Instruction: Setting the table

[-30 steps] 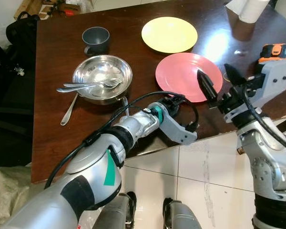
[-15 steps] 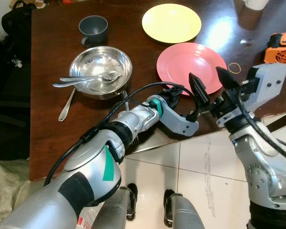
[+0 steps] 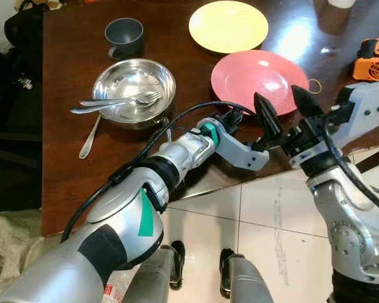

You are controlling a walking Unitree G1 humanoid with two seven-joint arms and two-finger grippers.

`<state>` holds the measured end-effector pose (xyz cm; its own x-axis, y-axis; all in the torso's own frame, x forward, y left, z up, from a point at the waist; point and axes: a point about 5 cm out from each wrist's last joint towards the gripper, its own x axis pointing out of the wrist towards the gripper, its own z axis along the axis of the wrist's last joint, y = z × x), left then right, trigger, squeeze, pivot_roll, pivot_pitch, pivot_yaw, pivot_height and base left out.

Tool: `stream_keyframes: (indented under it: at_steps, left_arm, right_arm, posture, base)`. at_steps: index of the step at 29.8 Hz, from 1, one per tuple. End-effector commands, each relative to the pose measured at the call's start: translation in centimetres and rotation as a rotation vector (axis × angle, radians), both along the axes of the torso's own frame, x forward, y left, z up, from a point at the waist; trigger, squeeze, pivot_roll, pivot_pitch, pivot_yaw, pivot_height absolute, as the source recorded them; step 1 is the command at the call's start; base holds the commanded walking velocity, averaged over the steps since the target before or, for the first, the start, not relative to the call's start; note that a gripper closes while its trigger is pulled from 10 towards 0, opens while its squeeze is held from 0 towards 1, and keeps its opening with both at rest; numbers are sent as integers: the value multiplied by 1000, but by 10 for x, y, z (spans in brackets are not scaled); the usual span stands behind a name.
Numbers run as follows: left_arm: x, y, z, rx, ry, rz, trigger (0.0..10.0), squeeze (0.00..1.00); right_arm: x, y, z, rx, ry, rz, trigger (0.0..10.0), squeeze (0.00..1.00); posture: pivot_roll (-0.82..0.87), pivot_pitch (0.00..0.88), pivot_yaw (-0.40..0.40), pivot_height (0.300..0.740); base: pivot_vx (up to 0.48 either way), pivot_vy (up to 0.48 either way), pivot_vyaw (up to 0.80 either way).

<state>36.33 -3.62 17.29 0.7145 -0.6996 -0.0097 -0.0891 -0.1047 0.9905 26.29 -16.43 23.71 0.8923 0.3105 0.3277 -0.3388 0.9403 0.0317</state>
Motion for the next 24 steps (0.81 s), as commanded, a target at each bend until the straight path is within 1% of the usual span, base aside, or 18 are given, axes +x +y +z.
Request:
stream_keyframes:
  at_steps: [1,6,8,9,10,12,13,14,15,17,18,19,20,22,23,24]
  left_arm:
    - [-6,4,-22,55,59,6,0,0]
    - [-6,4,-24,64,60,1,0,0]
    - [-2,10,-15,38,7,-9,5725,0]
    - [3,15,-5,4,-32,-13,10000,0]
    - [6,19,1,-20,-58,-16,10000,0]
    - [6,19,1,-20,-58,-16,10000,0]
    - [10,26,12,-49,-103,-22,10000,0]
    - [10,26,12,-49,-103,-22,10000,0]
    - [16,35,26,-84,-164,-29,10000,0]
    - [27,59,56,-144,-267,-10,10000,0]
    - [27,59,56,-144,-267,-10,10000,0]
    - [30,66,64,-156,-292,1,10000,0]
    - [30,66,64,-156,-292,1,10000,0]
    - [37,85,76,-166,-322,47,10000,0]
    - [38,92,79,-169,-326,64,10000,0]
    - [38,92,79,-169,-326,64,10000,0]
  right_arm:
    - [-3,0,-2,-7,12,-5,10000,0]
    - [-3,-1,-2,-9,12,-7,10000,0]
    - [-3,-4,-1,-12,11,-15,10000,0]
    - [-3,-6,-1,-10,8,-24,10000,0]
    - [-3,-7,-1,-9,7,-29,10000,0]
    - [-3,-7,-1,-9,7,-29,10000,0]
    - [-3,-9,0,-3,2,-38,10000,0]
    - [-3,-9,0,-3,2,-38,10000,0]
    - [-3,-11,1,4,-3,-46,10000,0]
    - [-1,-13,2,13,-11,-56,10000,0]
    - [-1,-13,2,13,-11,-56,10000,0]
    - [-1,-14,3,14,-13,-57,10000,0]
    - [-1,-14,3,14,-13,-57,10000,0]
    - [0,-14,4,12,-17,-55,10000,0]
    - [0,-14,5,11,-19,-55,10000,0]
    - [0,-14,5,11,-19,-55,10000,0]
  posture:
    - [-8,234,166,740]
    - [-6,226,160,740]
    - [6,217,154,740]
    - [16,210,150,740]
    - [17,210,148,740]
    - [17,210,148,740]
    - [30,205,145,740]
    - [30,205,145,740]
    - [37,202,139,740]
    - [42,191,134,740]
    - [42,191,134,740]
    - [42,190,133,740]
    - [42,190,133,740]
    - [40,187,133,740]
    - [40,187,133,740]
    - [40,187,133,740]
  base:
    - [0,0,0]
    - [0,0,0]
    - [0,0,0]
    - [0,0,0]
    - [0,0,0]
    - [0,0,0]
    - [0,0,0]
    - [0,0,0]
    - [0,0,0]
    - [0,0,0]
    - [0,0,0]
    - [0,0,0]
    - [0,0,0]
    - [0,0,0]
    - [0,0,0]
    - [0,0,0]
